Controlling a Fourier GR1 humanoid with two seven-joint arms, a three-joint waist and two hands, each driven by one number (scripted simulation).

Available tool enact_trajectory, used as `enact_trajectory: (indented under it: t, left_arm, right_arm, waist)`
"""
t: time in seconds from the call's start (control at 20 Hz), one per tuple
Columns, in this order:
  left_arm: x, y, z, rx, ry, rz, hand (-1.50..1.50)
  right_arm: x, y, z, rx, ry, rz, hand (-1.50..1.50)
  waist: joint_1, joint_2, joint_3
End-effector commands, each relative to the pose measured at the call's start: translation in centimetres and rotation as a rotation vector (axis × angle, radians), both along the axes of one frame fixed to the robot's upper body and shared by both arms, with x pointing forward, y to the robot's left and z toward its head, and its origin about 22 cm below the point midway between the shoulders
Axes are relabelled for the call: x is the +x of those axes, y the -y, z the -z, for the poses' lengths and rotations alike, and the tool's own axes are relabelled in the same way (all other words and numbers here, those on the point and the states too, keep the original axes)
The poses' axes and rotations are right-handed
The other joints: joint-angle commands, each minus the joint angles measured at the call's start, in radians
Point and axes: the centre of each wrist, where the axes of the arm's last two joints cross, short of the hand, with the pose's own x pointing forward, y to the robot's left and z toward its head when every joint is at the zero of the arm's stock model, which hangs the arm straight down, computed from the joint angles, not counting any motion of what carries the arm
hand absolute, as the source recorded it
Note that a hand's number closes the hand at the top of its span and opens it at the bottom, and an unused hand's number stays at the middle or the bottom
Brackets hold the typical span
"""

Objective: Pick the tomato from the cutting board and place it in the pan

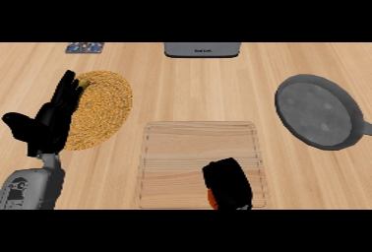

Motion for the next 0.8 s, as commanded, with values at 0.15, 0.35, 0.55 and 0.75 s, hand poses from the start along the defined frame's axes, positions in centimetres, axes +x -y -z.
enact_trajectory:
  t: [0.15, 0.35, 0.55, 0.75]
  left_arm:
    - [0.9, 0.6, 1.0, -0.013, 0.0, 0.002, 0.0]
    - [0.8, 0.7, -0.9, 0.01, 0.0, -0.003, 0.0]
    - [0.4, 1.4, 1.6, -0.001, 0.001, -0.011, 0.0]
    - [-0.1, 0.1, 1.6, -0.023, -0.011, -0.002, 0.0]
  right_arm:
    - [1.0, -2.4, -1.9, 0.056, -0.073, 0.121, 1.5]
    - [0.6, -2.5, -0.7, 0.14, -0.154, 0.304, 1.5]
    - [2.0, -3.3, -5.0, 0.196, 0.138, 0.363, 1.5]
    - [1.1, -4.4, -8.9, 0.252, 0.391, 0.383, 1.5]
  waist:
    - [0.003, 0.004, 0.001]
    - [0.009, 0.002, 0.002]
    - [0.0, 0.0, 0.001]
    - [-0.001, -0.003, 0.0]
